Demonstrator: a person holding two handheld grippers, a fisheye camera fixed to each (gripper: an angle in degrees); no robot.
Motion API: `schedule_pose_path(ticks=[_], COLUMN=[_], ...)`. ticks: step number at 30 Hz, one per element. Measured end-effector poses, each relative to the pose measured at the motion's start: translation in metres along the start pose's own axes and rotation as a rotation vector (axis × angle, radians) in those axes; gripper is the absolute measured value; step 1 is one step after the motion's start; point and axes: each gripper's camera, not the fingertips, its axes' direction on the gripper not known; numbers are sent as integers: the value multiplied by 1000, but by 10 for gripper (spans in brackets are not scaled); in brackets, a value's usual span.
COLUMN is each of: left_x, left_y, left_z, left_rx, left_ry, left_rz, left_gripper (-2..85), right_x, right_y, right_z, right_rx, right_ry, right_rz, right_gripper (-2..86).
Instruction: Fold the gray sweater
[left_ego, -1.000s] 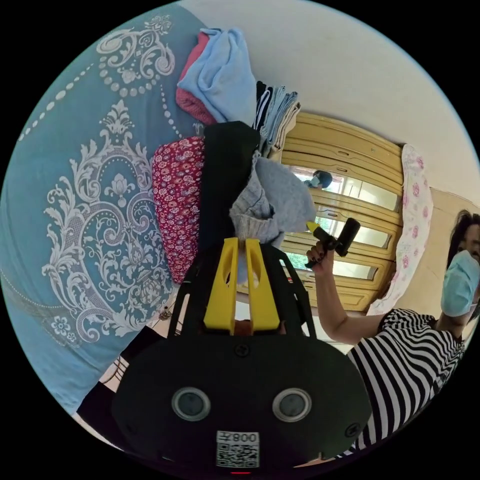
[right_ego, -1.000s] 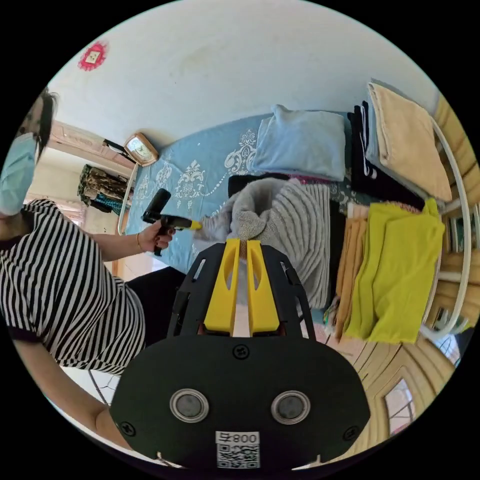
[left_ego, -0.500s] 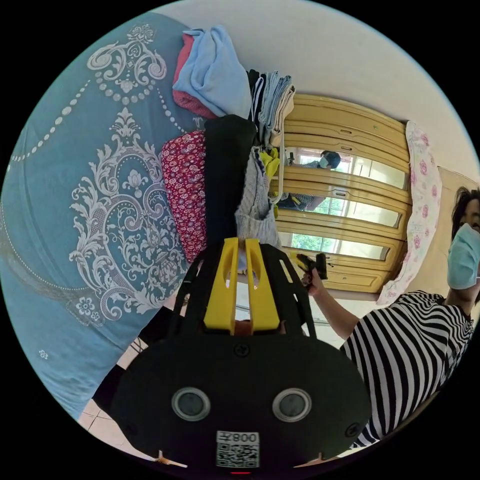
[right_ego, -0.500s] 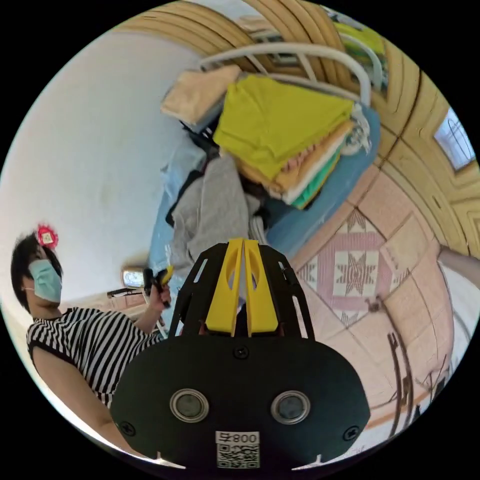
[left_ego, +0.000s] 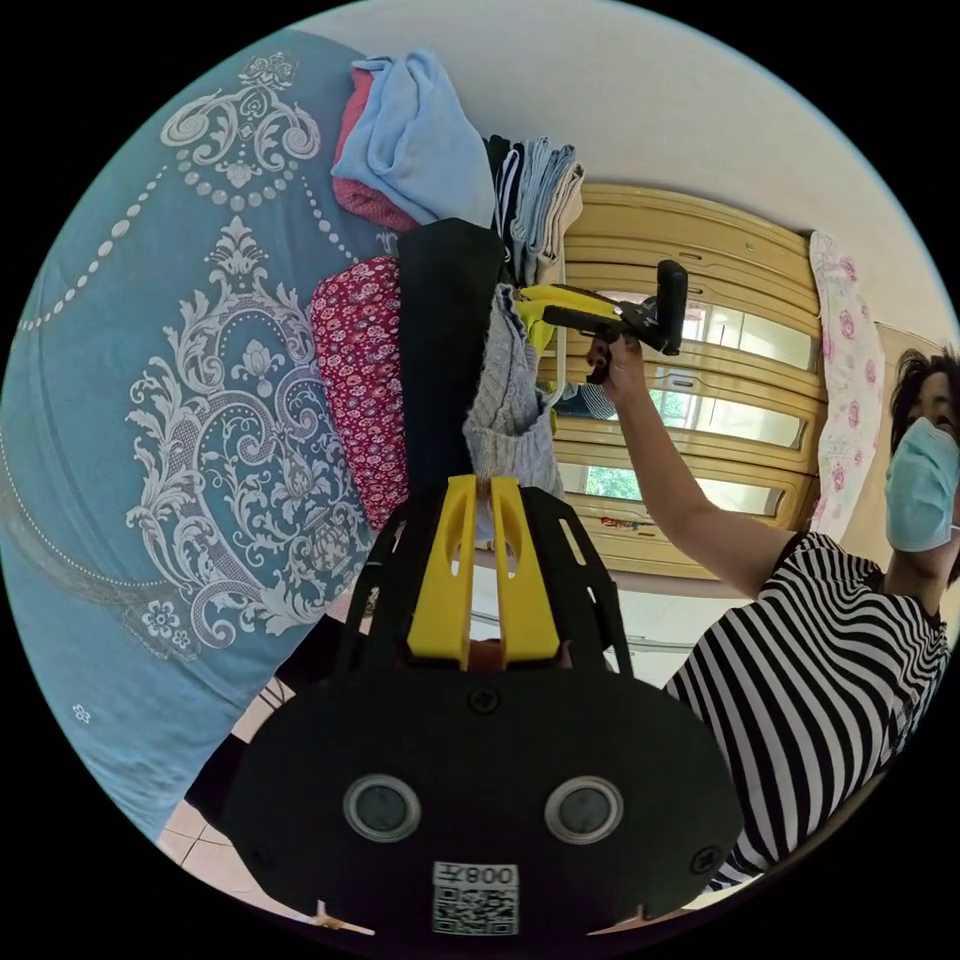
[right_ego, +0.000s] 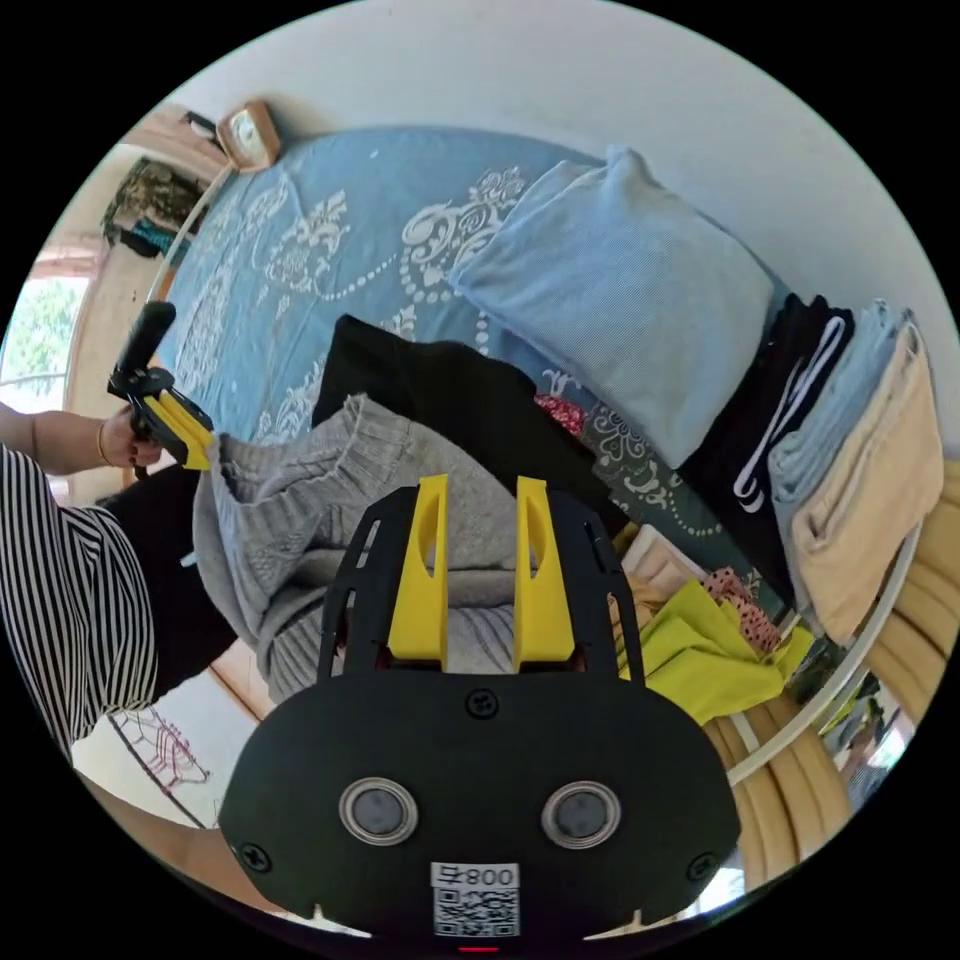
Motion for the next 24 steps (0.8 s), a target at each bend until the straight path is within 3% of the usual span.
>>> schedule_pose_path(ticks=[5,10,18,24], left_x=[32,81,197,280], left_y=[55,113,231,343], left_z=[-13,-37,-106,-219], left_rx=[23,25,-7,123], left_ry=[36,51,178,308], left_rz=[-4,75,353,523], left_gripper=[28,28,24,23], right_x=[-35,-84,-215,-365], right_y=[5,33,148,225], right_z=[6,-21,-138,-228], right_rx=[-43,-24,321,756], right_ry=[-132,-130,-144,-113], right_rz=[-23,31,253,326], right_gripper=[52,28,19,17])
